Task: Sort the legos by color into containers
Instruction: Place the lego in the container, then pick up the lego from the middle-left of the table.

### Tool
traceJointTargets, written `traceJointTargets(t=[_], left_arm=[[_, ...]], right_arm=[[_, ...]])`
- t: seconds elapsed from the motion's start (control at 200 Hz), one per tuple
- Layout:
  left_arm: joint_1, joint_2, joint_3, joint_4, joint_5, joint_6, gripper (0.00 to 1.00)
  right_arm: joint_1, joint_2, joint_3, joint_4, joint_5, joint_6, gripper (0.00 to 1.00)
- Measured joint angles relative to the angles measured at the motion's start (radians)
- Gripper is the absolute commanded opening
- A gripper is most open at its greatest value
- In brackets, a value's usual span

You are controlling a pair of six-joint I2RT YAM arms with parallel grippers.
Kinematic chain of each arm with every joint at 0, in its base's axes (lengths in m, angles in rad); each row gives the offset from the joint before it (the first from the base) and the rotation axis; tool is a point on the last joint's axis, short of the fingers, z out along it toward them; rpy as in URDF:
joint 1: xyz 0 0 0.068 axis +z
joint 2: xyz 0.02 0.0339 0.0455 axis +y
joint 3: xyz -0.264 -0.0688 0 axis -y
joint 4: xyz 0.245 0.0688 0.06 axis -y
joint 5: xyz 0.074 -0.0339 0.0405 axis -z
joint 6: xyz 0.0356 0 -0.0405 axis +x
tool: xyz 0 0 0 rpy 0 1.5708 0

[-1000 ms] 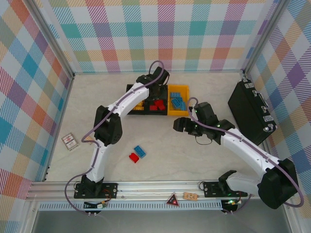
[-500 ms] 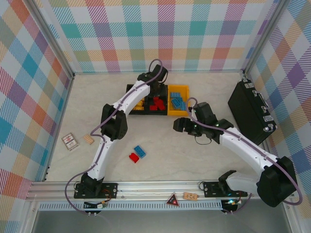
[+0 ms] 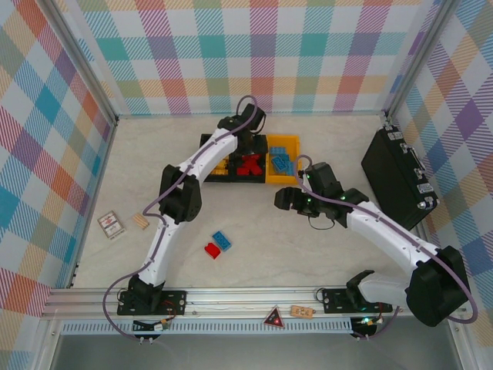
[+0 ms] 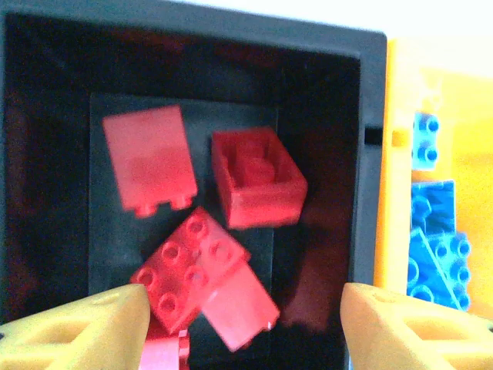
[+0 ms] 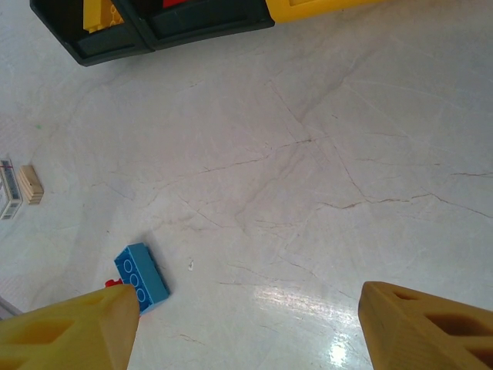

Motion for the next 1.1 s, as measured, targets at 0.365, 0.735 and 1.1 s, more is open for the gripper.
traceJointTargets(t=[0.365,0.735,1.1], left_arm=[[-0.036,-0.422,-0.447,0.093,0.026,0.002,0.66],[-0.048,-0.702,-0.871,0.119,0.026,-0.018,0.67],[-0.177,-0.923,-1.176,0.069,0.004,-0.037,0.67]], right_arm=[[0.0,-0.054,-0.002,-0.004,-0.02,-0.002,0.76],[0.01,-0.085,-0.037,-0.009,-0.069,-0.024,0.76],[0.026,-0.085,-0.056,-0.011,-0.106,-0.037,0.76]])
